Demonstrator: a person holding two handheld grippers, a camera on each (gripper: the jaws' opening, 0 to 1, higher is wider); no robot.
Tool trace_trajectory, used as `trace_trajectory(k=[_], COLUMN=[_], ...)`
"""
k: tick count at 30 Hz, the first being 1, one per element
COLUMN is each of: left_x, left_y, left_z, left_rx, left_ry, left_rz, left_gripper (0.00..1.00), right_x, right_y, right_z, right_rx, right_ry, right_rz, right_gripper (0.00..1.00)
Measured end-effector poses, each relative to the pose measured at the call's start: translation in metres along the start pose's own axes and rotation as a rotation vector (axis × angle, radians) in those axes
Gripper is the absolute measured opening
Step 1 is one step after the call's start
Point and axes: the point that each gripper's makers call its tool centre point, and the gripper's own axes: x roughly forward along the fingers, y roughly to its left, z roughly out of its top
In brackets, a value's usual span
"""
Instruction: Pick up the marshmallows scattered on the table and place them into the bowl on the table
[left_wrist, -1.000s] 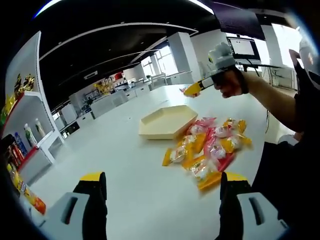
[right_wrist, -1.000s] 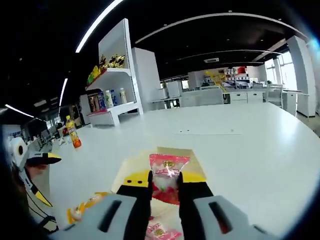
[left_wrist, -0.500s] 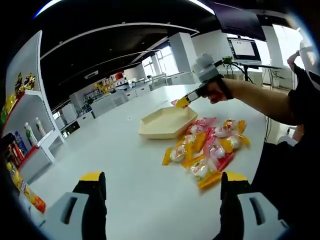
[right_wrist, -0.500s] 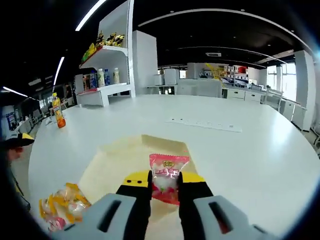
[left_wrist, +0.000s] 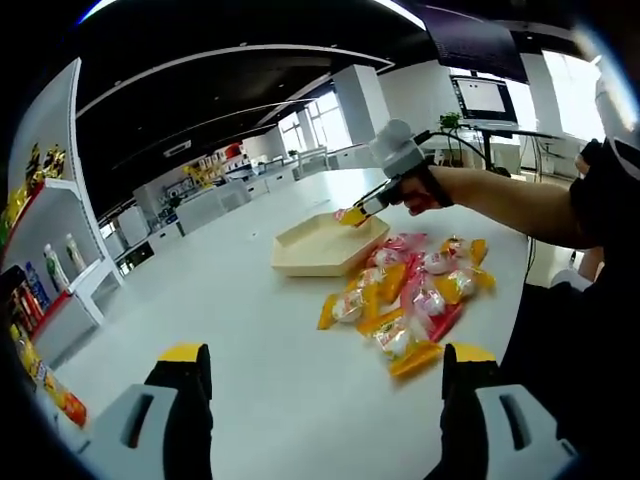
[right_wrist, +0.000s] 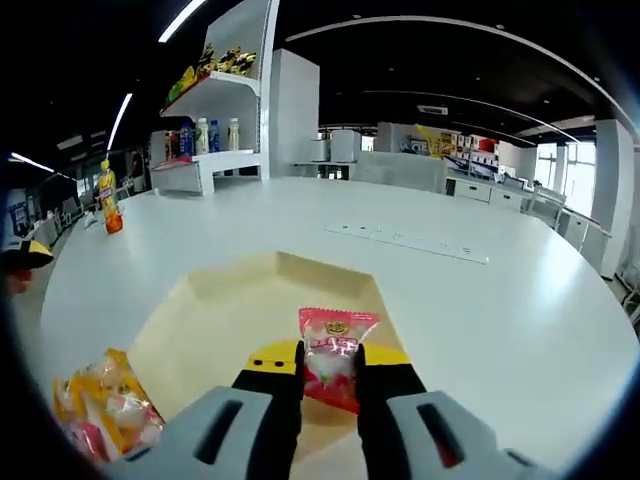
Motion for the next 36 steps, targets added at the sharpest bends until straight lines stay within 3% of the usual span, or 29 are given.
trace_trajectory(k=[13, 27, 36], left_x=[0.000, 0.003, 0.002], left_y=[0.004, 0.003, 0.003], left_z=[0.002, 0.001, 0.002], left_rx=[0.005, 0.004, 0.003], left_ry=[-0.003, 0.002, -0.002], left_rz=[0.012, 0.007, 0.007], left_gripper=[0.95, 0.95, 0.95], right_x=[0.008, 0.012, 0.013], right_y=[-0.002, 0.001, -0.004], right_z=[-0.005, -0.008, -0.006], right_rx=[-0.022, -0.121, -0.193], right_ry=[0.022, 0.022, 0.013], right_rz=[0.009, 0.013, -0.004], right_gripper=[0.19, 0.21, 0.32])
